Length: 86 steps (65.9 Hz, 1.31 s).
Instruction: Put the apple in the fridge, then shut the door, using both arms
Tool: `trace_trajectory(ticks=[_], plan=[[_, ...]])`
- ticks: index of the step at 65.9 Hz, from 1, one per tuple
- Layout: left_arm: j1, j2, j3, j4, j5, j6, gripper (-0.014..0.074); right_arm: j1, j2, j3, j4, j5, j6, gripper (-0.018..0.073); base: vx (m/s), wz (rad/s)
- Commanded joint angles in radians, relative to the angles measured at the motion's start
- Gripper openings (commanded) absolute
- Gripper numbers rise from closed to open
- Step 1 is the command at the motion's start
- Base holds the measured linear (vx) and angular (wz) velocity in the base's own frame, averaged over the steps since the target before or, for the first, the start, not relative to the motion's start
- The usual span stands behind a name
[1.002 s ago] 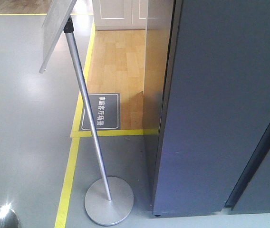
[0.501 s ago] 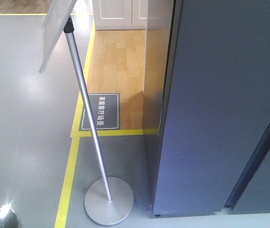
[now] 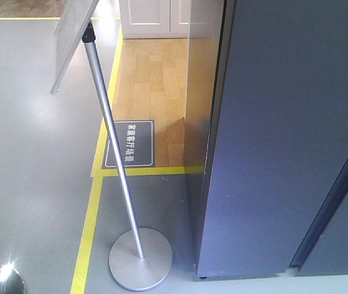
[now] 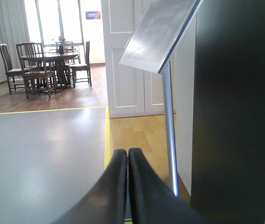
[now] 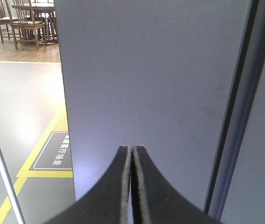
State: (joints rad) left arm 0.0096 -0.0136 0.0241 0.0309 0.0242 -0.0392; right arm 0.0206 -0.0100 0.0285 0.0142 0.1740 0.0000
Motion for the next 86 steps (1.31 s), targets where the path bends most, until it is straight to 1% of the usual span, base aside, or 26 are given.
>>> trace_trajectory(ticks=[1, 86], plan=[[0.001, -0.002, 0.026, -0.008, -0.076, -0.003, -0.0006, -0.003, -0.027, 0.004, -0.002, -0.075, -0.007, -0.0003, 0.0, 0.0], [0.001, -0.002, 0.026, -0.008, -0.076, -0.002, -0.0006, -0.003, -0.027, 0.004, -0.002, -0.075, -0.007, -0.0003, 0.0, 0.0]])
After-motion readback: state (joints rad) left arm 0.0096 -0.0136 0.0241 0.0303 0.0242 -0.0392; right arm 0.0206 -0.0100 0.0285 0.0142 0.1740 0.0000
